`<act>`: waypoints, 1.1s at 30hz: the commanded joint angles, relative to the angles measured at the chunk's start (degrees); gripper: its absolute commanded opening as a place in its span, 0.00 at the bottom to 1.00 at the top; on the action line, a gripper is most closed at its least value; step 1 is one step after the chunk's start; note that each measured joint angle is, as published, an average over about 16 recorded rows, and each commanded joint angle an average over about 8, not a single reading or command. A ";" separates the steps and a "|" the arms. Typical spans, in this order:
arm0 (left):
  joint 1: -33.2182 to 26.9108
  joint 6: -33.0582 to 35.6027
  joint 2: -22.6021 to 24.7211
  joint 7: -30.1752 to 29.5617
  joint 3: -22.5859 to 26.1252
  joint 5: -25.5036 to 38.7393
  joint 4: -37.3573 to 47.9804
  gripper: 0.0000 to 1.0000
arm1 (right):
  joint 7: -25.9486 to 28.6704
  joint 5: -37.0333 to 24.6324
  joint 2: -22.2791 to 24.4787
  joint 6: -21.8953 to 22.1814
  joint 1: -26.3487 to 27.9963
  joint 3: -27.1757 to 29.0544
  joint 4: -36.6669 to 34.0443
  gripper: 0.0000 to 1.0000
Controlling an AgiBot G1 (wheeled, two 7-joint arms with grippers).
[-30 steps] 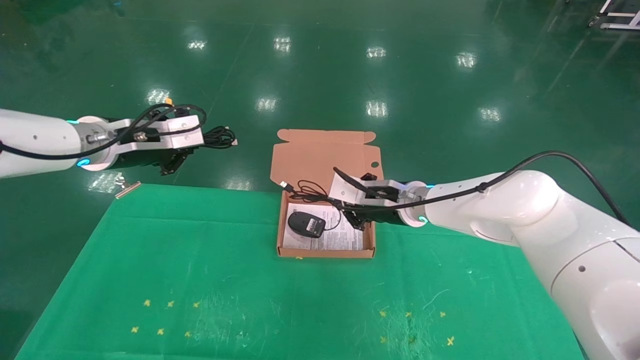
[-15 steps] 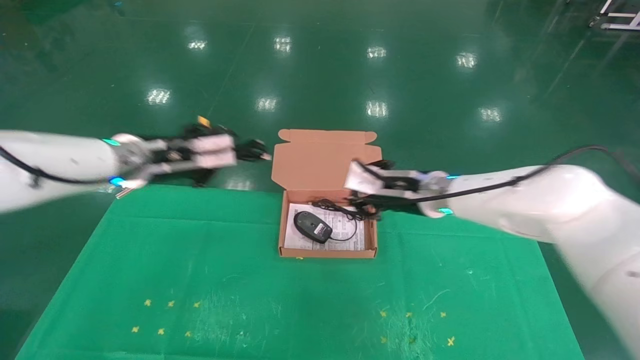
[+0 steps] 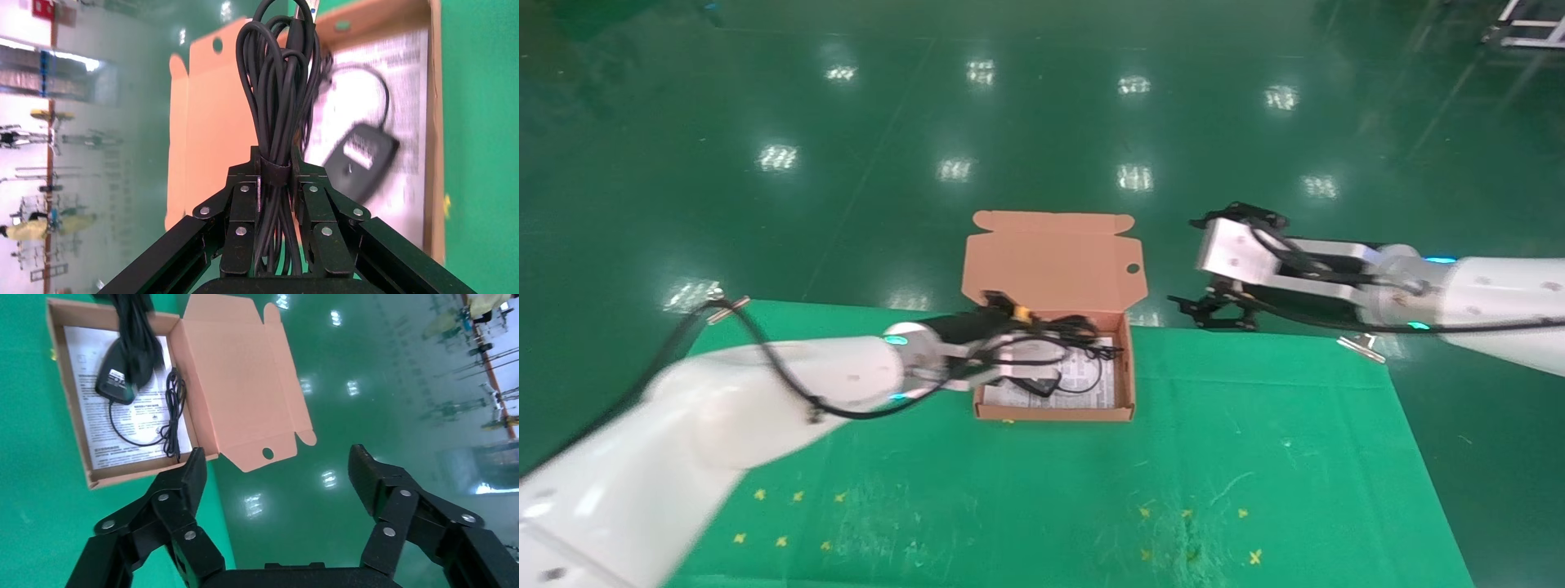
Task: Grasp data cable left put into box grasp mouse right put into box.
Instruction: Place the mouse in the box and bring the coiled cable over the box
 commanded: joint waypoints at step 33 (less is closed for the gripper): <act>-2.03 -6.49 2.05 0.59 7.36 -5.68 4.16 1.00 | 13.44 -9.69 7.20 2.82 2.41 -1.11 13.70 1.00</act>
